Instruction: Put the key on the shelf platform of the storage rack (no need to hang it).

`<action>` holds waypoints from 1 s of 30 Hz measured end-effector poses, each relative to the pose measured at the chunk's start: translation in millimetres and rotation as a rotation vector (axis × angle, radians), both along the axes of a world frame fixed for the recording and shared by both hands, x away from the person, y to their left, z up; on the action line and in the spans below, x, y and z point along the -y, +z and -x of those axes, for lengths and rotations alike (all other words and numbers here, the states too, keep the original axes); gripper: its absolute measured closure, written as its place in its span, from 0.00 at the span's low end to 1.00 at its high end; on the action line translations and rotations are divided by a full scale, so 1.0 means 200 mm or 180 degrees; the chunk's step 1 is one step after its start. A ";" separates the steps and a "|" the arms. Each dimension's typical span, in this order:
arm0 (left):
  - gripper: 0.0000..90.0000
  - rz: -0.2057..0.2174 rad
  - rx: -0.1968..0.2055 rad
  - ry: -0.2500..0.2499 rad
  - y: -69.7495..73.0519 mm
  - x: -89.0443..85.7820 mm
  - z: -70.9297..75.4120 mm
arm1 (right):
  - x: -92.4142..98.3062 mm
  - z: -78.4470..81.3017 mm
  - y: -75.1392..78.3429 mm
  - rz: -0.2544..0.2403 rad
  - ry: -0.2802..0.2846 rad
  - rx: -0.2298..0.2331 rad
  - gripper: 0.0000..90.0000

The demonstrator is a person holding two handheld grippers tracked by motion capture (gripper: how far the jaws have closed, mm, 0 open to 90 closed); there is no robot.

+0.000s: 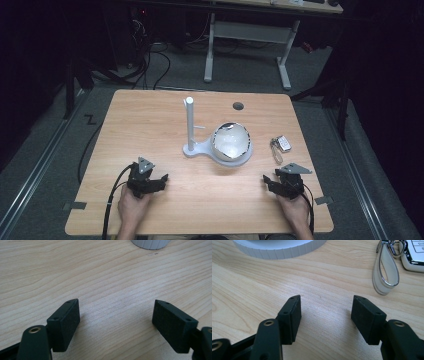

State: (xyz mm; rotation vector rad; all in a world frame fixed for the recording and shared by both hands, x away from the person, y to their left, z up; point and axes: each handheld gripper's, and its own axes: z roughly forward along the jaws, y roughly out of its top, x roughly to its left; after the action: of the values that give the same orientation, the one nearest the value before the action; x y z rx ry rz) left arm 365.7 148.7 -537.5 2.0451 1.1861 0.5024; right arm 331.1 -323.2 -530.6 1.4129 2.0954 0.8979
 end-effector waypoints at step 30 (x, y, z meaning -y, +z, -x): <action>0.25 -0.0001 0.0000 0.0001 0.00 0.00 0.00 | 0.07 0.08 0.07 -0.0217 -0.0263 0.0162 0.52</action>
State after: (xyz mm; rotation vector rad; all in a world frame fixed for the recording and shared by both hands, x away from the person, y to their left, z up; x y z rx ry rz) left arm 365.7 148.7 -537.5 2.0452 1.1864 0.5028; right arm 315.0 -336.6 -516.7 1.4839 1.9713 0.9700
